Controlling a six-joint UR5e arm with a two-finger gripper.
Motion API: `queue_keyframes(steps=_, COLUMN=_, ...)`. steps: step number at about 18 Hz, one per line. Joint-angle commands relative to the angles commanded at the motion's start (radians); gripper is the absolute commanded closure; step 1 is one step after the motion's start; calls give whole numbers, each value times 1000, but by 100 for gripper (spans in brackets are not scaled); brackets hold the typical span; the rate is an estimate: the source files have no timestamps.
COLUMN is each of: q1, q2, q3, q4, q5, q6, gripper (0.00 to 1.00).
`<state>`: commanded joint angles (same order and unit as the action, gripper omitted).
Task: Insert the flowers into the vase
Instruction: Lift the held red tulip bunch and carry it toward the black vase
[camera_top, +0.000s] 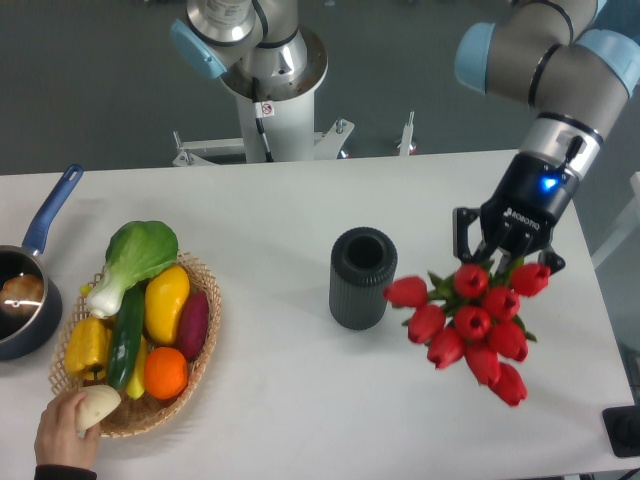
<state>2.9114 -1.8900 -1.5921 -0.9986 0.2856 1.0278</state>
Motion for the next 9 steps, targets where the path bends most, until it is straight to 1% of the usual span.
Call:
queue_keyframes(steps=1, q1=6, q2=8, q3=-14, q4=0, q5=-28, q6=2, gripper=100)
queue_keyframes(steps=4, q1=18, q2=18, q3=-19, q4=0, q5=-81, q6=-6, gripper=100)
queue_keyframes(steps=9, q1=22, q2=84, q3=-115, q4=5, q5=-94, q6=0, gripper=100)
